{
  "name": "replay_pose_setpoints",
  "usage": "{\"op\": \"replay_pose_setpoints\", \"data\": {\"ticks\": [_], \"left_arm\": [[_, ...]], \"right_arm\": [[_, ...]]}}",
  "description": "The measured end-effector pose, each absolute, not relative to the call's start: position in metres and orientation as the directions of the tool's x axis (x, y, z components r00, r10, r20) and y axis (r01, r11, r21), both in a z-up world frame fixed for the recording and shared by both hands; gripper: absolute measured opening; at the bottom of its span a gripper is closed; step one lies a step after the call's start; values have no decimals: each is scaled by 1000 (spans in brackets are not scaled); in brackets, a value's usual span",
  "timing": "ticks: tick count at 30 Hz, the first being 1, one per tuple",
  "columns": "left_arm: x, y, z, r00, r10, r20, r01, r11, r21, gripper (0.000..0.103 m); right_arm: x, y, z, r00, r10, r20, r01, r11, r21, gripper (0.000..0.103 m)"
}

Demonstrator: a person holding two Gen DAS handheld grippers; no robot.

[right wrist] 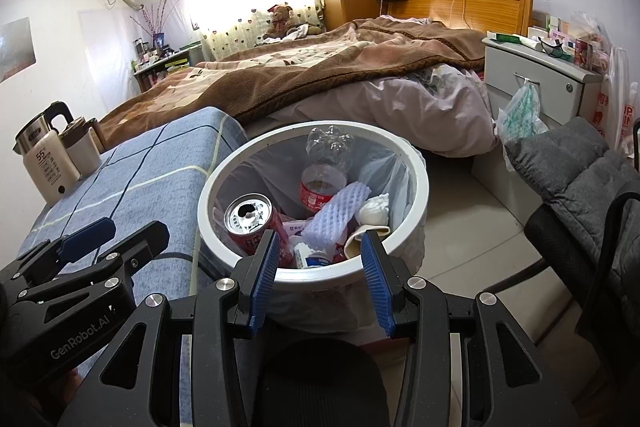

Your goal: Collect trash

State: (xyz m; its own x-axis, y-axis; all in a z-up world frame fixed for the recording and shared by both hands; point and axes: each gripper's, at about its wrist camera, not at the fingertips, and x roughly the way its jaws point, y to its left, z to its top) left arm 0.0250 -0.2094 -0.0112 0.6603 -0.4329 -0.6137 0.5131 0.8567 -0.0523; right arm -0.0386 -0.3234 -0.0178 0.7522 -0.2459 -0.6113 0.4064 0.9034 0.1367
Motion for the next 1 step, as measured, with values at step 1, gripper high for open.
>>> {"op": "replay_pose_setpoints", "data": {"ticks": [1], "left_arm": [[25,-210,-11,659,-433,-614,513,857,-53,70]], "right_arm": [[-39,-324,-18,751,-246,-612,407,903,136,43]]}}
